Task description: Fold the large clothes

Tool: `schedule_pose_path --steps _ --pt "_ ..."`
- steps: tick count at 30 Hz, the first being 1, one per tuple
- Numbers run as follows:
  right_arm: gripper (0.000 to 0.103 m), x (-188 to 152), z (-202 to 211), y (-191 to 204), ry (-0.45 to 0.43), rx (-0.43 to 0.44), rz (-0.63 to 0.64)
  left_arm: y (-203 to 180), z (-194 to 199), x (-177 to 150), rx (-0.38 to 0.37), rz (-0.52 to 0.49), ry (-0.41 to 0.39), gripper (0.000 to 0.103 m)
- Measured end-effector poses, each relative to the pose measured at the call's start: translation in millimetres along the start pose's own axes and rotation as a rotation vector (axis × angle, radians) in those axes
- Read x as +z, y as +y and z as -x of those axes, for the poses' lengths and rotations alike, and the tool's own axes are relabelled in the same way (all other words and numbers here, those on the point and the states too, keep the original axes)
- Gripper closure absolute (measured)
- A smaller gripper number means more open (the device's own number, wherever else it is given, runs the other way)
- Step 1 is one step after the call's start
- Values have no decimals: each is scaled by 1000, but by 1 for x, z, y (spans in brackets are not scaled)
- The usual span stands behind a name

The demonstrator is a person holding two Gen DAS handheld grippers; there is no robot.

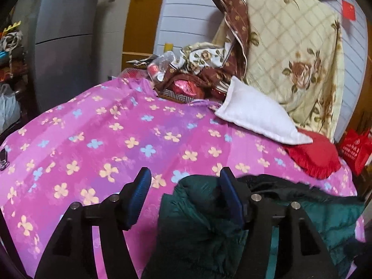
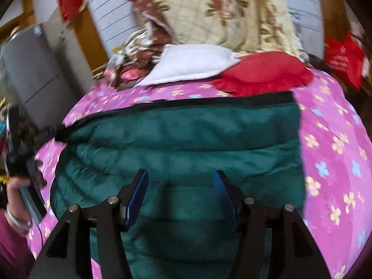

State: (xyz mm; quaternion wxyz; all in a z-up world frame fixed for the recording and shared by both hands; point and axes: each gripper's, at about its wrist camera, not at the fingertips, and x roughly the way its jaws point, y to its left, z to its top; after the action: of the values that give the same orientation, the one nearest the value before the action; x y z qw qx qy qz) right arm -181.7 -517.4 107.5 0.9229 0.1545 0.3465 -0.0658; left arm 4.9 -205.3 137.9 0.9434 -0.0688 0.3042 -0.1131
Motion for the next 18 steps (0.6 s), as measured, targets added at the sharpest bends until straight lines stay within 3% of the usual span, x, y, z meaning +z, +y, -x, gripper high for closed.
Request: schedule_pose_path --steps 8,13,18 --pt "42 5 -43 37 49 -6 85 -13 5 -26 -50 -39 72 59" --pt "42 17 -76 33 61 -64 86 -33 -33 -48 18 -120 185 59" --pt "42 24 -115 25 117 -90 90 -37 -54 -54 51 -131 190 56"
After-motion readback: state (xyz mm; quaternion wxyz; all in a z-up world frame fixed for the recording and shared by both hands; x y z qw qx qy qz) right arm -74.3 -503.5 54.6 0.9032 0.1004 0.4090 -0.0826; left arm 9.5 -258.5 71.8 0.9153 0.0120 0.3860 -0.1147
